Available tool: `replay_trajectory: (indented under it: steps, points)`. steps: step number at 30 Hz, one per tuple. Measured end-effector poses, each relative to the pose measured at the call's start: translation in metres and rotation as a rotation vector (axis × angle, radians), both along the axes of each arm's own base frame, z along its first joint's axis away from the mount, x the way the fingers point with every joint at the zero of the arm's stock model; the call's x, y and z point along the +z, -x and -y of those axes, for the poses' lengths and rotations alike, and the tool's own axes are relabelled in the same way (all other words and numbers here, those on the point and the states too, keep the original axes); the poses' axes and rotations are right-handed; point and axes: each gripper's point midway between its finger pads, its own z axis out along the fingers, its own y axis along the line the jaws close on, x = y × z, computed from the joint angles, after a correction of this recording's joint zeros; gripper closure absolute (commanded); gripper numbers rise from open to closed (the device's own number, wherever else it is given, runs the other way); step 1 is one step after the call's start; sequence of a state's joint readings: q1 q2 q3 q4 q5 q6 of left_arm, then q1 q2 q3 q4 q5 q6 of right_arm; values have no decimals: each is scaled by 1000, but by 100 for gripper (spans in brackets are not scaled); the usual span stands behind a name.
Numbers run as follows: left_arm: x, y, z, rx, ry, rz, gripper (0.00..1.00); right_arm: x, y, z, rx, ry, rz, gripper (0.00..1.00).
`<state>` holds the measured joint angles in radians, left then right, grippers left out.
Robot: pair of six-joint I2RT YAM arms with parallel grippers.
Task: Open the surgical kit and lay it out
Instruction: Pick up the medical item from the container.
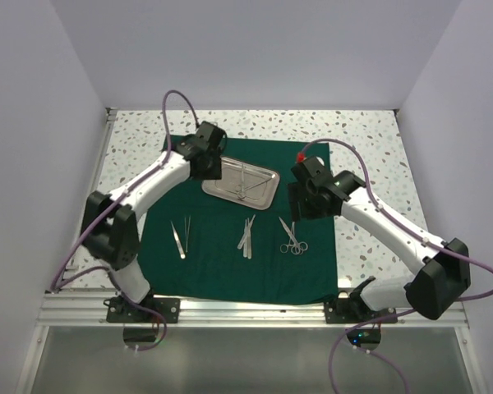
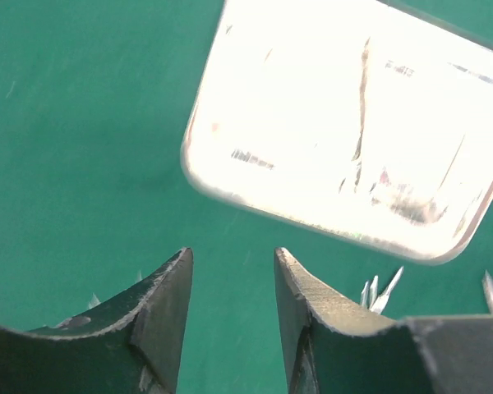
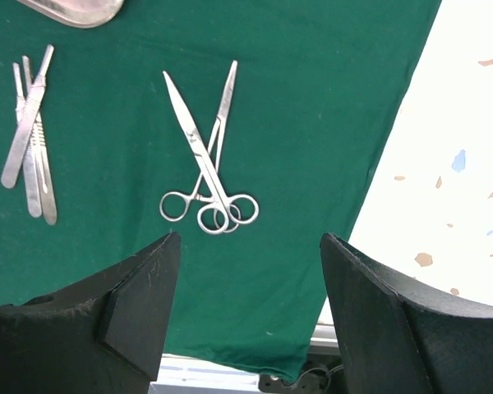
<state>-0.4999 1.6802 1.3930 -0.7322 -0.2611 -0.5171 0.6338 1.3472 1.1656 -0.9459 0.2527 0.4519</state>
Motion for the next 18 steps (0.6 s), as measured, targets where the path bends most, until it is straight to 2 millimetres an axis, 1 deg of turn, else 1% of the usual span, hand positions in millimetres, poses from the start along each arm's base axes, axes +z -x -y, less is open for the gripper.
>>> replay_trajectory:
  steps: [2,4,7,9,11,14,16,18]
  points:
    - [-7,-21,13,-18,-6,-8,54,-1,2,2,-4,2,-3,27]
    - [-20,-42,26,-37,-11,-25,54,0,3,3,-13,5,-2,27]
    - [-41,-62,40,-59,-16,-55,55,1,4,6,-25,9,3,27]
    - [-51,-72,48,-71,-15,-70,55,1,5,9,-31,20,1,27]
    - [-56,-85,58,-87,-1,-70,56,2,6,12,-38,32,4,27]
    - [-57,-101,72,-105,24,-57,57,2,6,15,-46,47,9,27]
    - [-57,-107,81,-117,40,-49,57,2,5,18,-52,60,13,27]
    - [-58,-109,85,-126,51,-50,57,2,6,20,-54,68,11,27]
